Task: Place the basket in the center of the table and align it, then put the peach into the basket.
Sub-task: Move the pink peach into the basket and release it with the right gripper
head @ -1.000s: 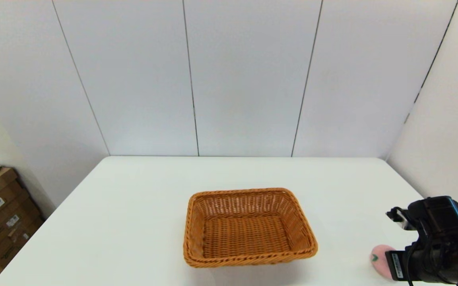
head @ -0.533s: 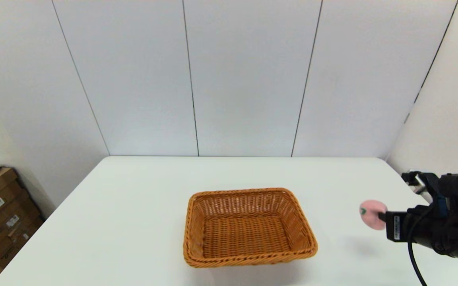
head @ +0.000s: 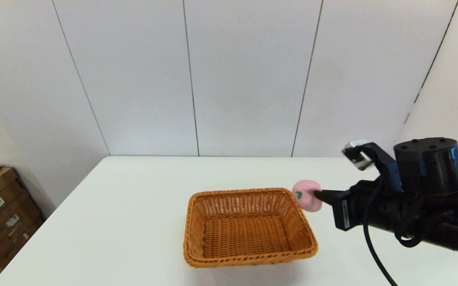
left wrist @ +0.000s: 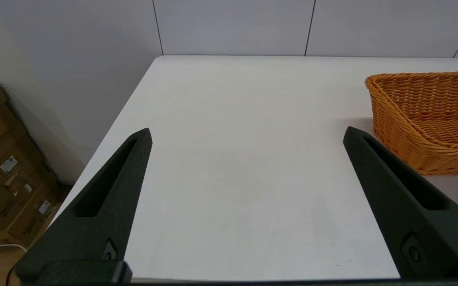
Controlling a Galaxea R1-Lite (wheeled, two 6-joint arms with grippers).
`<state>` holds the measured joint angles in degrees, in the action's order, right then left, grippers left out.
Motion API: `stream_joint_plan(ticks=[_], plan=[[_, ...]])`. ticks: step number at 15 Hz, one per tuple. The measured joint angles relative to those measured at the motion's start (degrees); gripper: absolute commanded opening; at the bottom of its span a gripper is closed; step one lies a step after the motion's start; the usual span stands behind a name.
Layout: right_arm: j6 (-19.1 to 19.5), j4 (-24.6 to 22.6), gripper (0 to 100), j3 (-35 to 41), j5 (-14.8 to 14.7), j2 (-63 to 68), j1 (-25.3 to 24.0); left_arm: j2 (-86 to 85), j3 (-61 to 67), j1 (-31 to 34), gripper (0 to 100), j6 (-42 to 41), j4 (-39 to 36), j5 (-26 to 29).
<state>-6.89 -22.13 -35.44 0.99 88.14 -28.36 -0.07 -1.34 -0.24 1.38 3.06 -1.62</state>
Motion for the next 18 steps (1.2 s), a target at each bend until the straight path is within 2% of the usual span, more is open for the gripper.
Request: stream_joint_plan(ticks=[5, 9, 13, 14, 18], plan=[[-0.3, 0.5, 0, -2.4, -0.4, 4.0, -8.6, 0.0, 0.0, 0.0, 100, 0.0, 0.0, 0.0], [-0.3, 0.6, 0, -4.7, -1.6, 7.3, -10.1, 0.0, 0.0, 0.0, 100, 0.1, 0.0, 0.0], [-0.6, 3.1, 0, -9.0, -2.5, 10.3, -10.9, 0.0, 0.0, 0.0, 100, 0.1, 0.0, 0.0], [-0.6, 3.2, 100, -9.5, -2.6, 10.9, -11.1, 0.0, 0.0, 0.0, 100, 0.1, 0.0, 0.0], [-1.8, 2.6, 100, -10.6, -2.6, 13.4, -11.1, 0.0, 0.0, 0.0, 100, 0.2, 0.0, 0.0]])
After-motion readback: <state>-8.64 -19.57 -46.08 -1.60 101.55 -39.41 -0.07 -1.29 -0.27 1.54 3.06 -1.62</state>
